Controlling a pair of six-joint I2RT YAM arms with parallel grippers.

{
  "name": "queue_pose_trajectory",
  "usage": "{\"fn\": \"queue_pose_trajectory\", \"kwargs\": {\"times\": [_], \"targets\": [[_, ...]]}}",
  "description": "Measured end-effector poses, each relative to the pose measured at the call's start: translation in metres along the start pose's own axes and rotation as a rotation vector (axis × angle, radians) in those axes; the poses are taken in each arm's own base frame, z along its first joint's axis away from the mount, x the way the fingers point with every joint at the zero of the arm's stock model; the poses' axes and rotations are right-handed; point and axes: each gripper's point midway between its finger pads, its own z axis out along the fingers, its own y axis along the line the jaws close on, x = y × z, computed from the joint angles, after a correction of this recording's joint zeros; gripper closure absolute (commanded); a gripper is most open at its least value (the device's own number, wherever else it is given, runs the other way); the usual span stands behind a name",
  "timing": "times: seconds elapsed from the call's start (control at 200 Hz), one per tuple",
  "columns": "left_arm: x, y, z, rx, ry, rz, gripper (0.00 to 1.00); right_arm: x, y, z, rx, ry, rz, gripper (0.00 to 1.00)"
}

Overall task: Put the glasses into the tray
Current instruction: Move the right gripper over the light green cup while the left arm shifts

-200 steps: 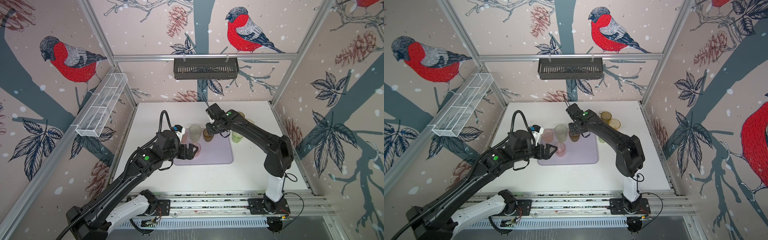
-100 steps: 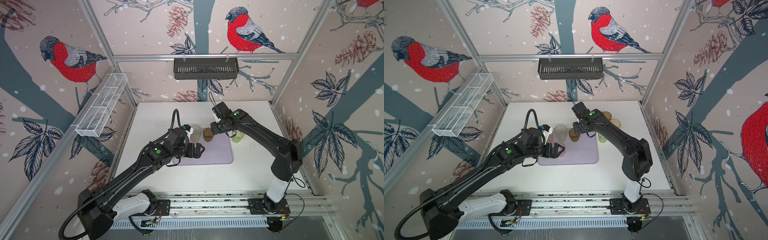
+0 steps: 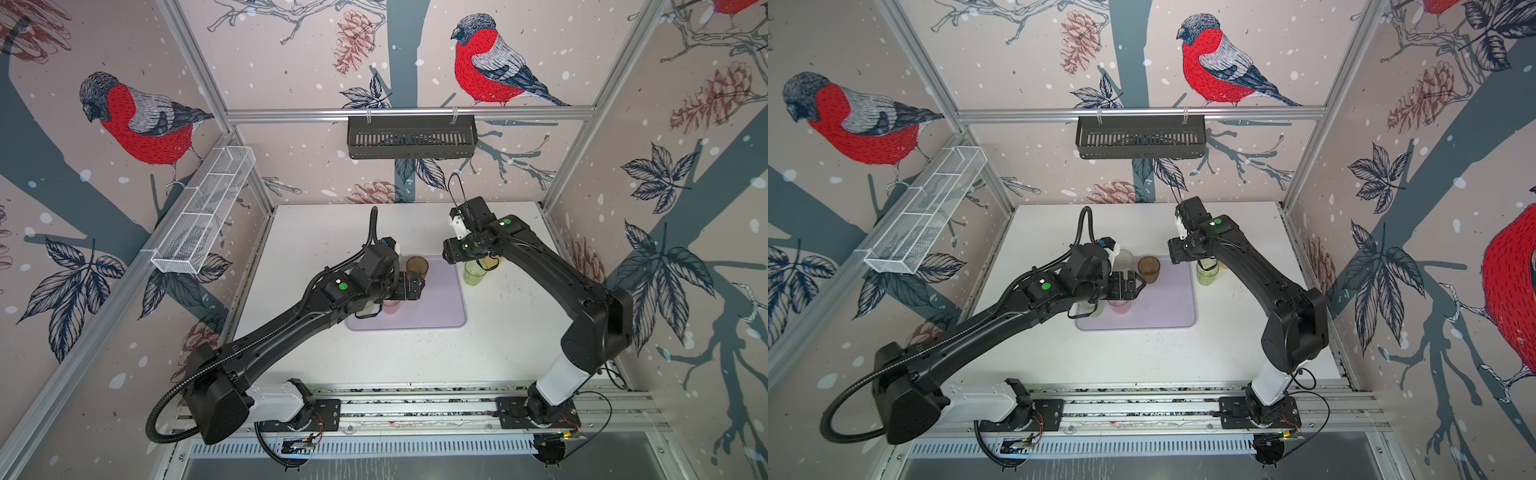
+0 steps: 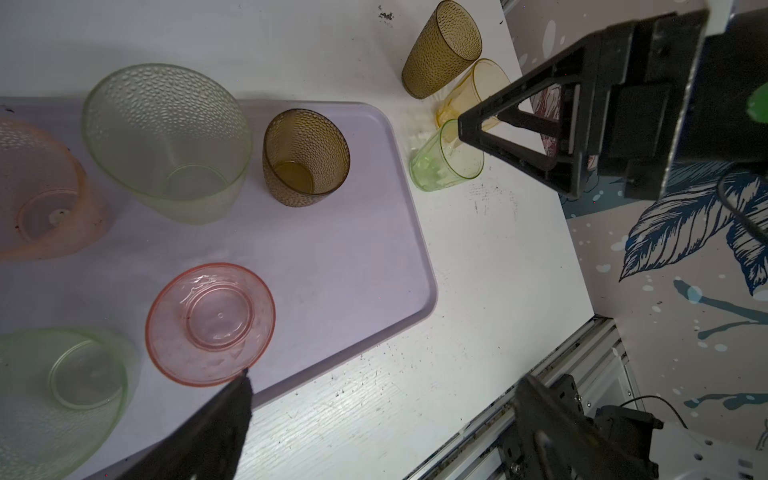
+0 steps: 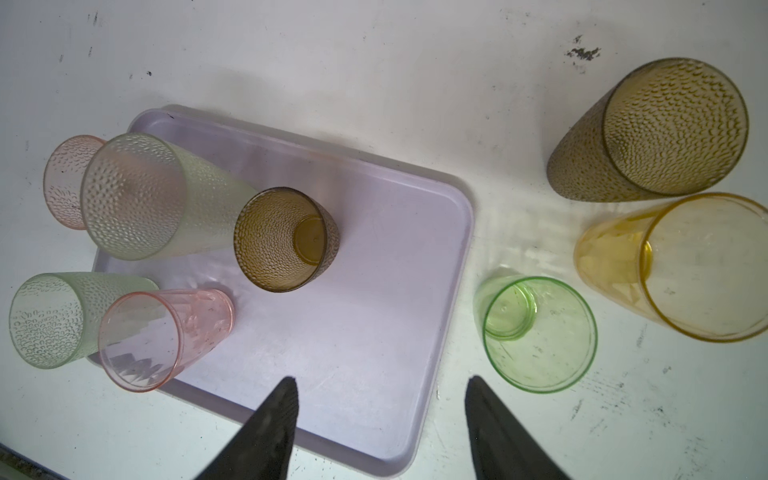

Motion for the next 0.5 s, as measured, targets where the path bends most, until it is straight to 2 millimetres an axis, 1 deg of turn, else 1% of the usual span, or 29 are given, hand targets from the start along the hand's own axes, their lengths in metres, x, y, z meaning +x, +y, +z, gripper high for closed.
{"fn": "queue_pose_trajectory", "kwargs": {"times": [0.13, 0.29, 0.335, 0.5], "targets": [[-0.009, -0.01, 0.011, -0.002, 0.0, -0.013, 0.02, 0.004, -0.012, 0.0, -0.021, 0.005, 0.011, 0.33], [-0.02, -0.02, 0.023, -0.011, -0.011, -0.032, 0.02, 0.0, -0.011, -0.006, -0.079, -0.021, -0.006, 0.32], [-0.022, -0.023, 0.026, -0.015, -0.01, -0.035, 0.02, -0.001, -0.013, -0.007, -0.087, -0.029, -0.012, 0.31], [-0.023, -0.038, 0.034, -0.028, 0.007, -0.029, 0.02, 0.006, -0.02, -0.005, -0.125, -0.025, -0.005, 0.3]]}}
